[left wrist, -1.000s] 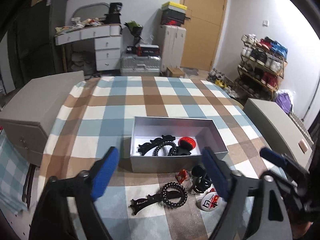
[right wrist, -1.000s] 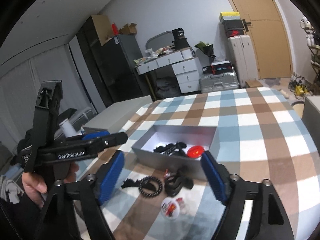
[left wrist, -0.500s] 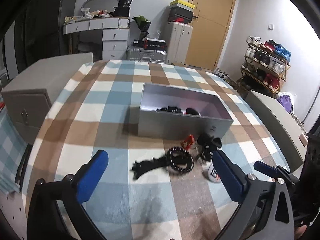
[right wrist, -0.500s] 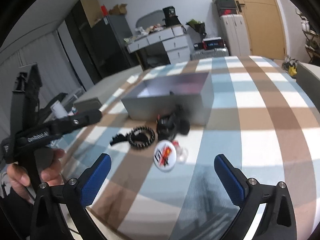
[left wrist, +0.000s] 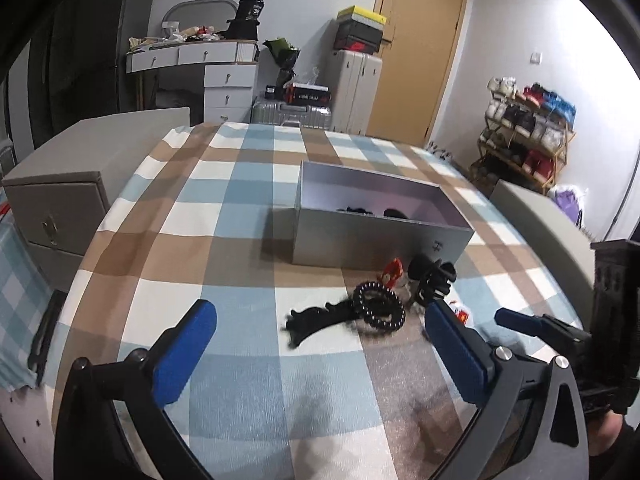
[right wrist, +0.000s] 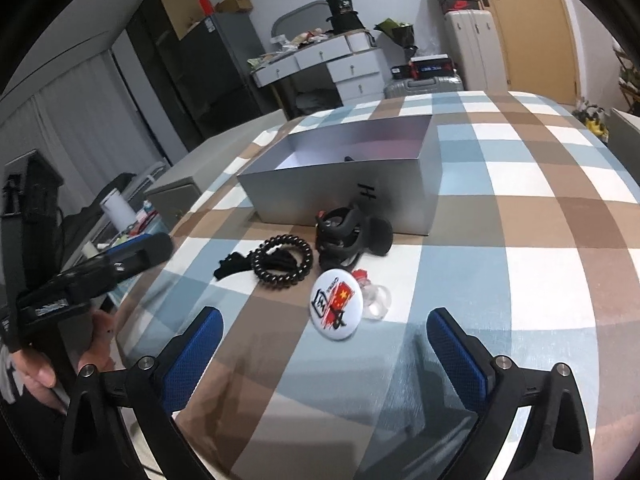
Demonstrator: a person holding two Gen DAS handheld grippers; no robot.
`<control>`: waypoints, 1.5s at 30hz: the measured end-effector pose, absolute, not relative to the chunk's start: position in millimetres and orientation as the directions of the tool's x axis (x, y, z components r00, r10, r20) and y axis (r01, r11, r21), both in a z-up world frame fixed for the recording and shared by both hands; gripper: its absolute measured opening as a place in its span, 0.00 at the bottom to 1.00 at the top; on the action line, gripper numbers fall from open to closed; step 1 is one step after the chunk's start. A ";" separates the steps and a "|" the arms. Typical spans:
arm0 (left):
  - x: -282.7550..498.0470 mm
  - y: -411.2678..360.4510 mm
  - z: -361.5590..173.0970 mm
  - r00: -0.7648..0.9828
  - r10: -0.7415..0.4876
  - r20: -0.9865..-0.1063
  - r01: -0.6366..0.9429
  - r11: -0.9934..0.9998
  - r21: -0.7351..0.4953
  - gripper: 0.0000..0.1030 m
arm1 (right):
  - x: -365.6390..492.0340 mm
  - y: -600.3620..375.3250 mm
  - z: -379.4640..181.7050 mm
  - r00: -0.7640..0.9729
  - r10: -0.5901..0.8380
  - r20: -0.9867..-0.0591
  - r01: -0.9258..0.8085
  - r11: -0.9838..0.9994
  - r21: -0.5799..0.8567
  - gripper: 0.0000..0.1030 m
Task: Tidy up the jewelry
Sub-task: 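Withdraw both grippers from the box toward the remaining pile, then grasp the round white badge pin with the right gripper, then grasp a black coiled hair tie with the left gripper while the right gripper holds the badge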
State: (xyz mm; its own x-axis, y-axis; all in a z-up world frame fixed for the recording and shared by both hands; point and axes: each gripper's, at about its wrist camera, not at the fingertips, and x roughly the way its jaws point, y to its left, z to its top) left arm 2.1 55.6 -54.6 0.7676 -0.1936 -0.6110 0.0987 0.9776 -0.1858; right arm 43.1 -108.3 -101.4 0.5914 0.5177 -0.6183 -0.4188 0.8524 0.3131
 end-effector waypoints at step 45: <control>10.6 51.5 -76.4 0.641 -0.273 -0.717 0.155 0.961 -0.228 0.98 | 42.0 -97.9 -101.3 0.642 0.425 -0.638 -0.387 0.898 0.209 0.20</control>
State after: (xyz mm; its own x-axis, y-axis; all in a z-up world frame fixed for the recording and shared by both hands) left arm 10.6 51.5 -76.4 0.6412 -0.2730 -0.7172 0.1547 0.9614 -0.2276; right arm 42.0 -97.9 -101.3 0.6422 0.4251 -0.6378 -0.3867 0.8982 0.2092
